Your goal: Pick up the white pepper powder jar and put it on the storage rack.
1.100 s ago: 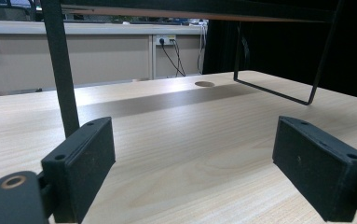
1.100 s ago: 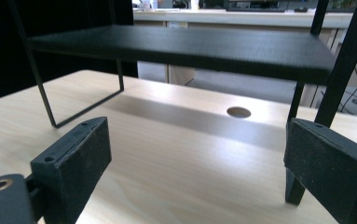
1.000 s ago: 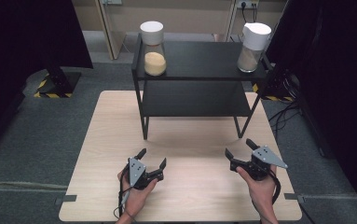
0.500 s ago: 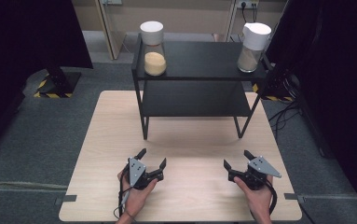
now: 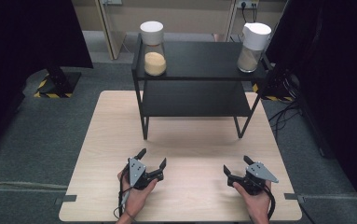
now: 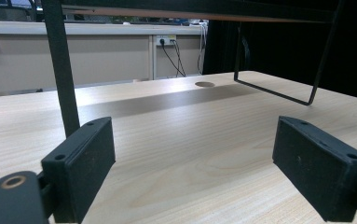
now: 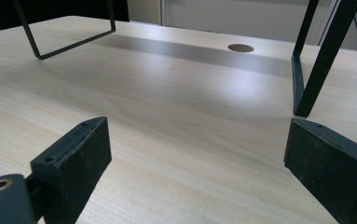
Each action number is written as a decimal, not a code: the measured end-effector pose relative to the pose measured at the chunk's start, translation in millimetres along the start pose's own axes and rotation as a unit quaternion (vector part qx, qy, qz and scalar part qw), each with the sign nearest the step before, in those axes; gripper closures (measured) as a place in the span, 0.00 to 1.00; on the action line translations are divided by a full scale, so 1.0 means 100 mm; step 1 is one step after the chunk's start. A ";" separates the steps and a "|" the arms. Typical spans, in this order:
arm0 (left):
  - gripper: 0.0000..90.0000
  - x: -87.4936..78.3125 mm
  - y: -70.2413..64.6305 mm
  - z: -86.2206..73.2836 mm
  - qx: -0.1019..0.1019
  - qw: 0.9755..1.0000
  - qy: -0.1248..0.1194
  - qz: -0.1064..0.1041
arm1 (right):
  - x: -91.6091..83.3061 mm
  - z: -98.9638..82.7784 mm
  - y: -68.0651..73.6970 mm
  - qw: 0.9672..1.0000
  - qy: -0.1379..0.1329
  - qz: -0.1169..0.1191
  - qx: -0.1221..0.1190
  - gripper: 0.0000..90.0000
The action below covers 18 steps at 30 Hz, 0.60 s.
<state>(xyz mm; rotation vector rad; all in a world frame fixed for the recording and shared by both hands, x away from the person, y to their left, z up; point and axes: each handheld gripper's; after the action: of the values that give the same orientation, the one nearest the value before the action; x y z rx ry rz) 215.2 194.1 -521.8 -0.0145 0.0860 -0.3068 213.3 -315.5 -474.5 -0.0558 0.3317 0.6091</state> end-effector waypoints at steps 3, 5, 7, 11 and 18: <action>0.14 0.00 0.00 0.00 0.001 1.000 0.001 0.000 | -0.01 -0.03 0.02 1.000 -0.001 -0.003 -0.005 0.08; 0.14 0.00 0.00 0.00 0.001 1.000 0.001 0.000 | -0.01 -0.03 0.01 1.000 -0.002 -0.002 -0.004 0.08; 0.14 0.00 0.00 0.00 0.000 1.000 0.000 0.000 | -0.01 -0.03 0.01 1.000 -0.001 -0.001 -0.005 0.08; 0.14 0.00 0.00 0.00 0.001 1.000 0.000 0.000 | -0.01 -0.03 0.01 1.000 -0.002 -0.002 -0.004 0.08; 0.14 0.00 0.00 0.00 0.000 1.000 0.001 0.000 | -0.01 -0.04 0.00 1.000 -0.004 0.000 -0.002 0.08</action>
<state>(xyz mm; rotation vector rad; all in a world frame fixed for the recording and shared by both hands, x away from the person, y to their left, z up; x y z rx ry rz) 215.3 193.9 -521.4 -0.0132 0.0882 -0.3064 211.1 -316.7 -477.5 -0.0577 0.3230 0.6101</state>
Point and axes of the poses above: each handheld gripper's, and its own axes: x roughly forward along the jaws, z roughly out of its top, y roughly to its left, and after that the axes turned 9 degrees about z, right-handed
